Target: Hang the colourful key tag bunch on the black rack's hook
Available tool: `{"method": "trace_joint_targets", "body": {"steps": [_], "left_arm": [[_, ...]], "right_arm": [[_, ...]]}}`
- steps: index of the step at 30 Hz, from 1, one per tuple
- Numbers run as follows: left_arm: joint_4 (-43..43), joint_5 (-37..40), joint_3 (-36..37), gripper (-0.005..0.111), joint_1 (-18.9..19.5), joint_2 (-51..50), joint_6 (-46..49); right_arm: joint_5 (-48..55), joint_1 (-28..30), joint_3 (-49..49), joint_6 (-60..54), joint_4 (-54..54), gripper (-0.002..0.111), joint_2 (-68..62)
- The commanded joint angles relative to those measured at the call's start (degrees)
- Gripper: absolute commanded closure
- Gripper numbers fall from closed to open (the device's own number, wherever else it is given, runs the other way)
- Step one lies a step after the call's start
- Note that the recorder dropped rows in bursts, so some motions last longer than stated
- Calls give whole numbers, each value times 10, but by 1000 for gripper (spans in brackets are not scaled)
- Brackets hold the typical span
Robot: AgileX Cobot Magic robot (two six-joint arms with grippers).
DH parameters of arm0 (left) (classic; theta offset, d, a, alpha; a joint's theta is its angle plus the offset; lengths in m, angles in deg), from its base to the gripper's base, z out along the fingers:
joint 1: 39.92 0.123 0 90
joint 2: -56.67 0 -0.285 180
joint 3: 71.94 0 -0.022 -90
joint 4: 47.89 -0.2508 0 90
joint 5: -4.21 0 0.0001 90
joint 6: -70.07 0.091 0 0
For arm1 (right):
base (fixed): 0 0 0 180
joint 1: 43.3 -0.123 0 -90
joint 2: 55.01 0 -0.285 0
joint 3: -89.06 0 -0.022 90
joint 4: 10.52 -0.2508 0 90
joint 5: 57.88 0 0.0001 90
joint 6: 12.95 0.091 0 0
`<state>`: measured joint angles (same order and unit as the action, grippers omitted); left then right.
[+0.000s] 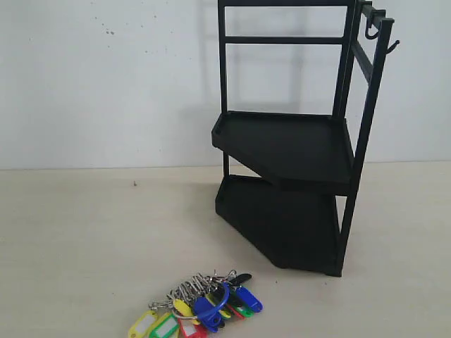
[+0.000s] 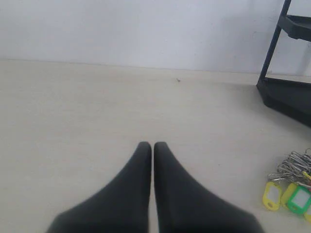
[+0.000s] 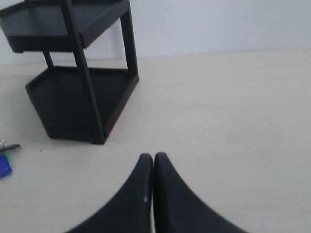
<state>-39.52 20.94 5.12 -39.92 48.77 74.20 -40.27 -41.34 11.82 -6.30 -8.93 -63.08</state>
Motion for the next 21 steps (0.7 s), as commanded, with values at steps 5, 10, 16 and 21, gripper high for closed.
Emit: {"method": "trace_joint_targets", "body": {"steps": [5,10,16,21], "left_arm": [[-3,-4,2,102,0,1,2],[-3,-4,2,102,0,1,2],[-3,-4,2,102,0,1,2],[-3,-4,2,102,0,1,2]], "right_arm": [[-89,3,0,-3,4,108,3],[-100,3,0,-3,4,108,3],[-226,3,0,16,3,108,3],[-424,3,0,18,3,108,3]]}}
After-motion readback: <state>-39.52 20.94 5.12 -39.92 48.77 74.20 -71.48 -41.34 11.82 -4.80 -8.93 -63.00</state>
